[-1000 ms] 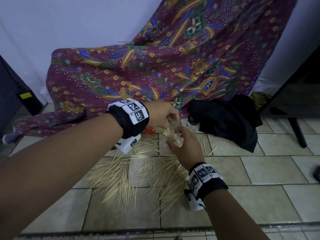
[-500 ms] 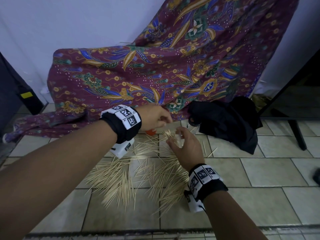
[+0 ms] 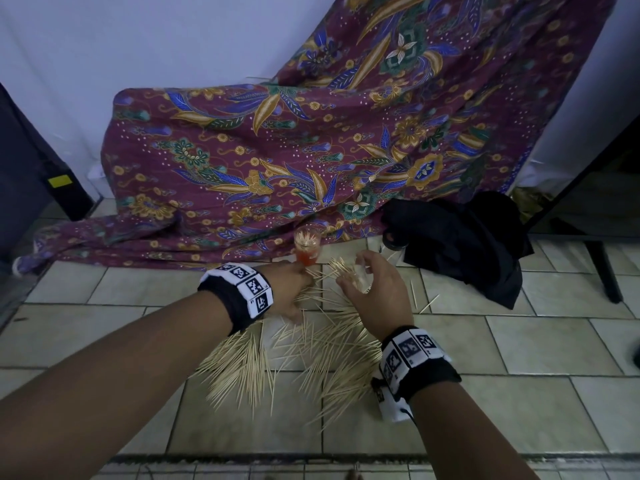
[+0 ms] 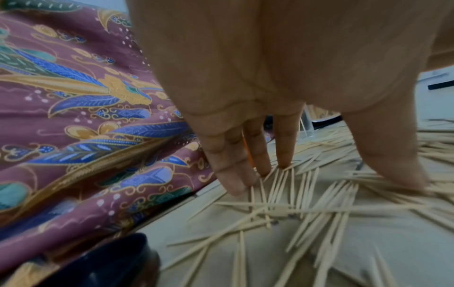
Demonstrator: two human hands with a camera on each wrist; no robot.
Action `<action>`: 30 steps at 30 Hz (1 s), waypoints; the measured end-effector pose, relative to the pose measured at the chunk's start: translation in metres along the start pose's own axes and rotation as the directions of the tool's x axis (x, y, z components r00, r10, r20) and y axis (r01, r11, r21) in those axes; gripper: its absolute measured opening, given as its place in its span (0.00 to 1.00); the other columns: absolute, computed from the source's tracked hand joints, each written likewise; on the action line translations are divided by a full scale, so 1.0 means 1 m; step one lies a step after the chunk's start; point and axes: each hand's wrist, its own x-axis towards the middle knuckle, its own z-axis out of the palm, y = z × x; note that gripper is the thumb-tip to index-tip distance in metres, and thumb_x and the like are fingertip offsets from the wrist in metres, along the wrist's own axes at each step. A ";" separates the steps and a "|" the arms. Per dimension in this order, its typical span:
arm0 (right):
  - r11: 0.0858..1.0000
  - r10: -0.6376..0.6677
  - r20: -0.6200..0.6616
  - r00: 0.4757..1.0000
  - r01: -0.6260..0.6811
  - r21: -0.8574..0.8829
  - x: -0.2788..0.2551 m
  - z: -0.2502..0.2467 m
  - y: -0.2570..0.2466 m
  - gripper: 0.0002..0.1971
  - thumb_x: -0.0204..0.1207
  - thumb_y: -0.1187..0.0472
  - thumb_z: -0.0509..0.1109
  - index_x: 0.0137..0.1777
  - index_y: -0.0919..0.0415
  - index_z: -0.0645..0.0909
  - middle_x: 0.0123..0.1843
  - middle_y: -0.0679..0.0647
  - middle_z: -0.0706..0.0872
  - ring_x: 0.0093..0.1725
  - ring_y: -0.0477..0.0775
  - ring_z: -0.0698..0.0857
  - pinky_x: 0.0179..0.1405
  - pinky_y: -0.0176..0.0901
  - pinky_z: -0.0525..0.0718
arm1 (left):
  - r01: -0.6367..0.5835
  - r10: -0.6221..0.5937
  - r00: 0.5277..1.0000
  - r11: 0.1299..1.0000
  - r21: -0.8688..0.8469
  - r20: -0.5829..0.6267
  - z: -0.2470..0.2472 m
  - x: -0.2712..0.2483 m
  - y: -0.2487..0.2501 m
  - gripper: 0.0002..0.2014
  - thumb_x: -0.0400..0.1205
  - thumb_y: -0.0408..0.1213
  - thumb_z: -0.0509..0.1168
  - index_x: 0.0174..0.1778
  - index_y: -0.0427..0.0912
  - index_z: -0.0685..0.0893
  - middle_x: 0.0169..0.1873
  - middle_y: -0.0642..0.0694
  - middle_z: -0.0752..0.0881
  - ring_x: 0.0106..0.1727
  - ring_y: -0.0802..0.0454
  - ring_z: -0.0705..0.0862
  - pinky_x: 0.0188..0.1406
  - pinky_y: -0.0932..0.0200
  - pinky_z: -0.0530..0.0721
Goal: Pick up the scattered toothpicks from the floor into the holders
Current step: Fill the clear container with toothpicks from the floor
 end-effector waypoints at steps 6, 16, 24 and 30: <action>1.000 -0.012 -0.006 1.000 0.012 0.000 0.000 0.001 0.000 0.23 0.73 0.46 0.76 0.64 0.54 0.77 0.58 0.47 0.83 0.57 0.49 0.80 0.57 0.45 0.79 | -0.010 0.008 0.998 0.999 -0.030 -0.058 0.000 0.002 0.004 0.11 0.77 0.43 0.69 0.52 0.42 0.84 0.50 0.42 0.83 0.52 0.42 0.84 0.50 0.50 0.84; 0.999 -0.032 0.009 0.999 0.033 -0.018 -0.001 0.001 -0.001 0.22 0.73 0.48 0.77 0.61 0.56 0.77 0.59 0.47 0.83 0.57 0.48 0.79 0.54 0.39 0.74 | -0.024 0.009 0.992 0.992 -0.122 -0.129 0.004 -0.005 0.015 0.11 0.81 0.33 0.64 0.58 0.42 0.84 0.59 0.41 0.81 0.59 0.41 0.81 0.49 0.58 0.75; 0.998 -0.047 -0.007 0.999 0.047 -0.029 -0.001 0.002 0.000 0.21 0.73 0.48 0.77 0.61 0.55 0.77 0.57 0.47 0.83 0.55 0.48 0.79 0.53 0.39 0.73 | 0.000 -0.039 0.990 0.960 -0.279 -0.134 0.001 -0.007 0.002 0.08 0.82 0.39 0.65 0.54 0.50 0.88 0.50 0.50 0.86 0.53 0.49 0.83 0.50 0.61 0.77; 0.999 -0.047 -0.009 0.999 0.047 -0.023 -0.001 0.001 0.001 0.21 0.73 0.49 0.77 0.60 0.55 0.77 0.54 0.46 0.82 0.55 0.49 0.80 0.52 0.40 0.74 | -0.040 -0.108 0.955 0.875 -0.482 -0.276 -0.021 -0.018 -0.009 0.05 0.81 0.40 0.69 0.50 0.52 0.89 0.44 0.56 0.88 0.48 0.56 0.86 0.47 0.65 0.78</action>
